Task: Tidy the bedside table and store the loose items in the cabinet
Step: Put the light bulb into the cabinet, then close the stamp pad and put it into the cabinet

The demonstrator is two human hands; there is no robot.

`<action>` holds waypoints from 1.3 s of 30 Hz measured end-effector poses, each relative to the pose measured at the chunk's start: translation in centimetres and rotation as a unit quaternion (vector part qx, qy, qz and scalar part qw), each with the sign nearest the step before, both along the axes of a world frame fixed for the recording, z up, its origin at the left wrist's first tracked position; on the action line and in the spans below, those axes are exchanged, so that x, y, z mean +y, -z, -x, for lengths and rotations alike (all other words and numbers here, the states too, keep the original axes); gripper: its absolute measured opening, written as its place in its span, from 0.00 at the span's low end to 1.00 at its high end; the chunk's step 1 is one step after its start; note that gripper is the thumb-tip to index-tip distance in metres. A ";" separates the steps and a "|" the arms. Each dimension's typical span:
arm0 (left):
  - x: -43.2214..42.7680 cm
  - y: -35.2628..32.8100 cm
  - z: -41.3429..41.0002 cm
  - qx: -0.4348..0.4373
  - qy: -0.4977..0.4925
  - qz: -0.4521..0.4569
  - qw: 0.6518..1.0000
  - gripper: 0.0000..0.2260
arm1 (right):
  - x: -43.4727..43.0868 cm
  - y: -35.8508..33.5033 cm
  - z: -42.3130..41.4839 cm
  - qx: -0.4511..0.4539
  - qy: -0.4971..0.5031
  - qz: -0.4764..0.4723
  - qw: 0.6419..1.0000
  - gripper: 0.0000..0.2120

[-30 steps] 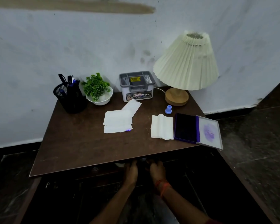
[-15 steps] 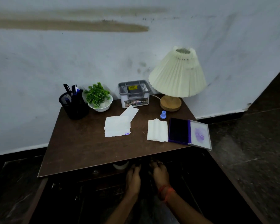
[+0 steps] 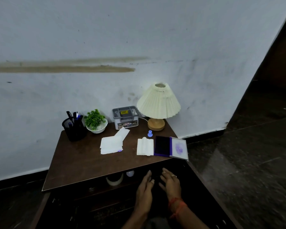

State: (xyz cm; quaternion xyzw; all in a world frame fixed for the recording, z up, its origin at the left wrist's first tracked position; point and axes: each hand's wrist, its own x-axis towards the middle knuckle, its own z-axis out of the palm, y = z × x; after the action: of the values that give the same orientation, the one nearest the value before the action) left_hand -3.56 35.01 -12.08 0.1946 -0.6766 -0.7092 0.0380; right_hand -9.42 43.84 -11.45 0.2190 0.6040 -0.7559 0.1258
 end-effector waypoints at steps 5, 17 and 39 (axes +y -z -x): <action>0.9 -2.7 1.2 0.035 0.005 0.001 0.999 0.18 | 2.6 -2.0 1.0 0.012 0.035 0.019 0.999 0.13; 0.4 -5.6 8.3 0.024 -0.001 -0.019 1.000 0.19 | 6.8 -4.1 4.9 -0.029 0.175 0.146 0.973 0.18; 0.5 -4.5 10.8 -0.024 -0.037 -0.073 0.996 0.27 | 5.7 -7.5 6.1 0.057 0.109 0.081 0.989 0.16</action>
State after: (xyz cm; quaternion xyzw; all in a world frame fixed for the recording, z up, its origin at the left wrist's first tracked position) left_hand -14.37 35.50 -7.62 0.2385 -0.6158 -0.7502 0.0337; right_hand -15.51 49.57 -3.97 0.2293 0.5195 -0.8227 0.0251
